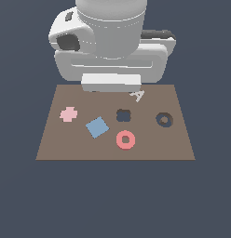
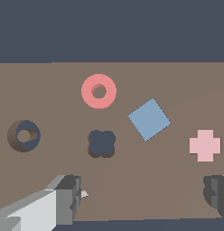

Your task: Insert a designated object into the corresponding slot on a board.

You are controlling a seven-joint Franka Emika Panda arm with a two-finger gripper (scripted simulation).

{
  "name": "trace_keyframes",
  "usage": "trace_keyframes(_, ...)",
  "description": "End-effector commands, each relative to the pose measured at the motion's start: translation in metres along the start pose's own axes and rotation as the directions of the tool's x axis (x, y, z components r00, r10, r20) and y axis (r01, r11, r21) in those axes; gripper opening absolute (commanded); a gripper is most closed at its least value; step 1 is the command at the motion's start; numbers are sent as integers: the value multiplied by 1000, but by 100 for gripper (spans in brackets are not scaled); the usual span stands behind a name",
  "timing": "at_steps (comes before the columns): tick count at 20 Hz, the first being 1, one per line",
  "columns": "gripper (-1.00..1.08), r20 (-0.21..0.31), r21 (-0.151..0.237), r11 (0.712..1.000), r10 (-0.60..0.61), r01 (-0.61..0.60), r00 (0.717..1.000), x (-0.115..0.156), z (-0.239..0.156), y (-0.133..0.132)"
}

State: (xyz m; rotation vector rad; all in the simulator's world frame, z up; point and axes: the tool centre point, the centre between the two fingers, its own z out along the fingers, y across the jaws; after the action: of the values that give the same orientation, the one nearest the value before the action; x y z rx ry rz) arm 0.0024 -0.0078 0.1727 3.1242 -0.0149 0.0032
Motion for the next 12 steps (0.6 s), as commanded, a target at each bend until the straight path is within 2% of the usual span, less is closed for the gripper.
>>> trace_keyframes(1, 100, 0, 0, 1000, 0, 0, 1000, 0, 0, 0)
trace_keyframes(12, 100, 1, 3, 998, 70, -70, 998, 14, 23, -11)
